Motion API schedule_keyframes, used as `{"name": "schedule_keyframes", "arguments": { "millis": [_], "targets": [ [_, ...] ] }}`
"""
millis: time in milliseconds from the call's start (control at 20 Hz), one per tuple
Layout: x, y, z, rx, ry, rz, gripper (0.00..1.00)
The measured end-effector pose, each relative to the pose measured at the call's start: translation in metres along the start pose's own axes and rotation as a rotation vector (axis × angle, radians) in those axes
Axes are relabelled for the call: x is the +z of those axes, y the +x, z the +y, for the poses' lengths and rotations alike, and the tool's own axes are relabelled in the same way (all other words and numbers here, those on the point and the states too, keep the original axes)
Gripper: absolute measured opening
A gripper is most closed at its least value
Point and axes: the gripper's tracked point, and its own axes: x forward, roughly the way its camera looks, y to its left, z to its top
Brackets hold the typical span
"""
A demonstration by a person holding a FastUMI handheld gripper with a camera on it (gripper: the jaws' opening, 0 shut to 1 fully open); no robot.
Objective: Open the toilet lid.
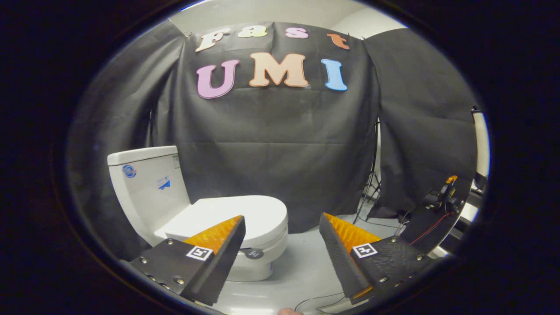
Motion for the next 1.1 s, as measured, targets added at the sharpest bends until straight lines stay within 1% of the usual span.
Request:
{"name": "schedule_keyframes", "arguments": {
  "millis": [350, 450, 550, 650, 800, 1000, 1100],
  "targets": [
    [-0.025, 0.024, 0.011, -0.001, -0.011, 0.083, 1.00],
    [-0.037, 0.034, 0.019, 0.014, -0.003, 0.119, 1.00],
    [-0.056, 0.043, 0.030, 0.044, 0.014, 0.176, 1.00],
    [-0.069, 0.051, 0.035, 0.048, 0.016, 0.213, 1.00],
    [-0.097, 0.062, 0.043, 0.056, -0.018, 0.288, 1.00],
    [-0.127, 0.076, 0.049, 0.070, 0.023, 0.401, 1.00],
    [-0.142, 0.092, 0.050, 0.066, 0.075, 0.451, 0.86]
  ]
}}
